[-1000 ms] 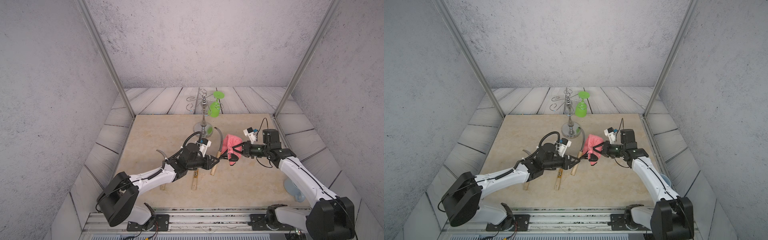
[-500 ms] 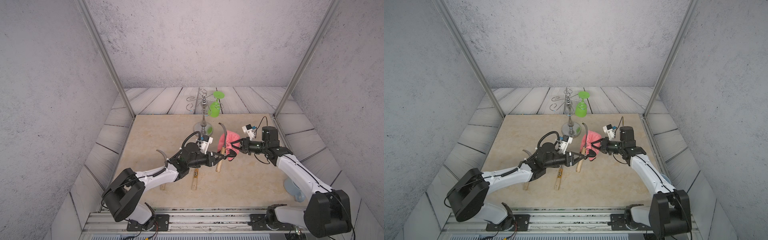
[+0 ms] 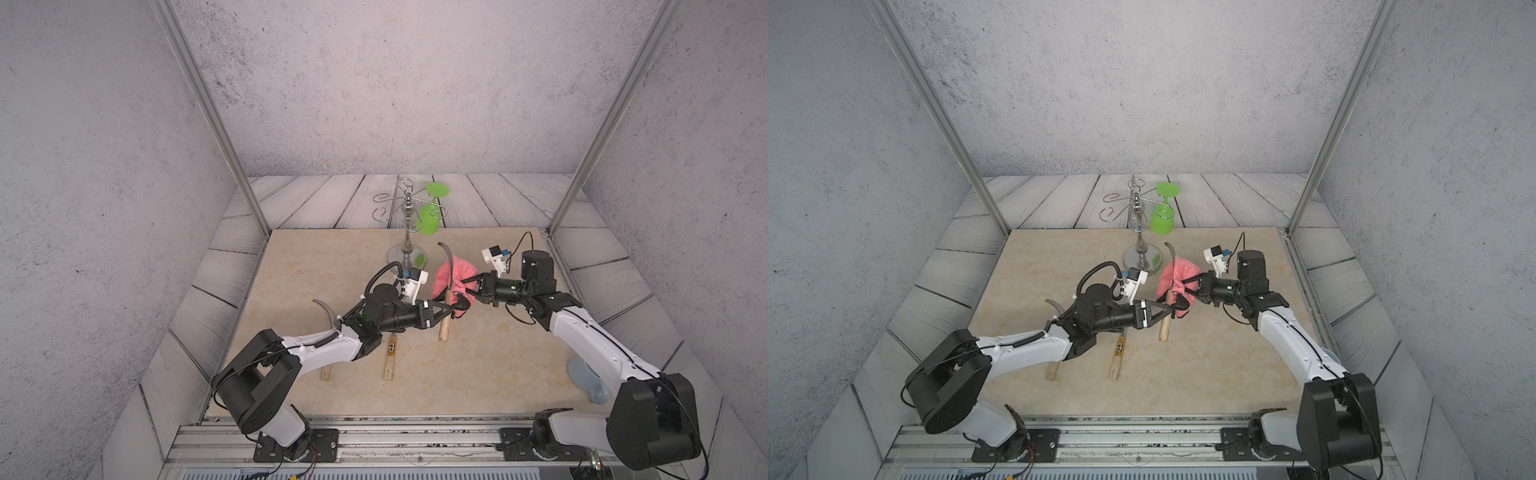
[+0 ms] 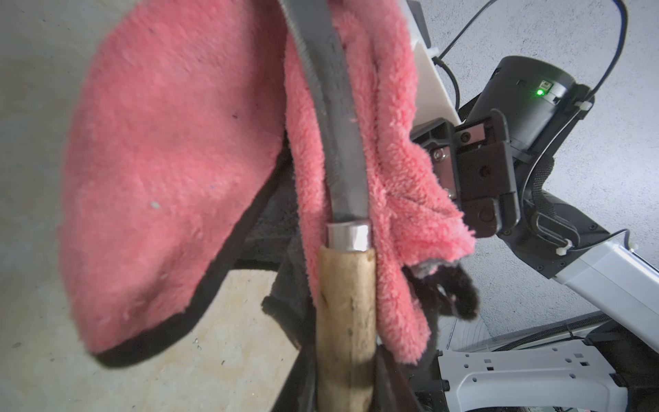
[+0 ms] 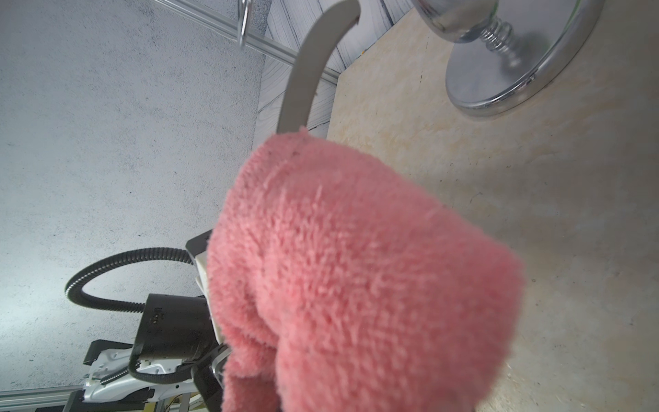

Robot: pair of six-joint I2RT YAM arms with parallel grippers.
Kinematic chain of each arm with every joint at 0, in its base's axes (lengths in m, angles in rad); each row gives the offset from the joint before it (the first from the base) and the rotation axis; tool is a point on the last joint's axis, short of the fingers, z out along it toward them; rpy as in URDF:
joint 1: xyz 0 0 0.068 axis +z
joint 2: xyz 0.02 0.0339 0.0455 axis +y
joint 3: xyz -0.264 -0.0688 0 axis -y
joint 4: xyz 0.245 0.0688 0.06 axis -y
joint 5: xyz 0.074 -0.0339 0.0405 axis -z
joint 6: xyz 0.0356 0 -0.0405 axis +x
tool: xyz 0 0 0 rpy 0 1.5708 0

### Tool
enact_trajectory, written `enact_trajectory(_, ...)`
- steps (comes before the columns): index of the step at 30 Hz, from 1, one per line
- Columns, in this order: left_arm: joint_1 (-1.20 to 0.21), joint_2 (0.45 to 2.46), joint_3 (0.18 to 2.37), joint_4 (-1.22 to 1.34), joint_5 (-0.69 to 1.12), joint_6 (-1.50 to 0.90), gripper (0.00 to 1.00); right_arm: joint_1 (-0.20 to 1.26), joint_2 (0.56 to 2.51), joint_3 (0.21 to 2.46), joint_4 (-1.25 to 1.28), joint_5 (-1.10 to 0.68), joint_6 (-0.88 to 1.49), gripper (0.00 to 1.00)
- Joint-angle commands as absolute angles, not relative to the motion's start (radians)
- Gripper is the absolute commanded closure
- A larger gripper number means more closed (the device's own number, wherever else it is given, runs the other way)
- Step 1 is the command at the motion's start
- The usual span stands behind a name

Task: Wipe small sickles with rags
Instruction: Wipe the small sickle, then place the rag at the center of the board.

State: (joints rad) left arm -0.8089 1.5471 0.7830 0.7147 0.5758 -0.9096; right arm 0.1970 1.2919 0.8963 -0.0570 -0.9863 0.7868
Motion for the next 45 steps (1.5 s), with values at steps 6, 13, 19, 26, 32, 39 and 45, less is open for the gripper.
enact_trajectory(6, -0.813, 1.543, 0.833, 0.784, 0.593, -0.905, 1.00, 0.278, 1.284, 0.831, -0.087, -0.982, 0.750, 0.89)
enact_trajectory(13, -0.811, 1.517, 0.836, 0.759, 0.568, -0.879, 1.00, 0.298, 1.236, 0.740, -0.069, -0.978, 0.765, 0.89)
enact_trajectory(19, -0.811, 1.485, 0.836, 0.740, 0.521, -0.848, 1.00, 0.315, 1.196, 0.679, -0.059, -0.988, 0.773, 0.89)
enact_trajectory(26, -0.808, 1.452, 0.820, 0.709, 0.491, -0.817, 1.00, 0.322, 1.128, 0.655, -0.174, -0.962, 0.708, 0.89)
enact_trajectory(32, -0.798, 1.391, 0.791, 0.645, 0.488, -0.789, 1.00, 0.309, 1.161, 0.708, -0.316, -0.900, 0.634, 0.88)
enact_trajectory(39, -0.772, 1.266, 0.718, 0.549, 0.465, -0.756, 1.00, 0.287, 1.388, 0.854, -0.517, -0.811, 0.469, 0.86)
enact_trajectory(45, -0.740, 1.194, 0.675, 0.487, 0.461, -0.745, 1.00, 0.266, 1.592, 0.975, -0.663, -0.675, 0.360, 0.82)
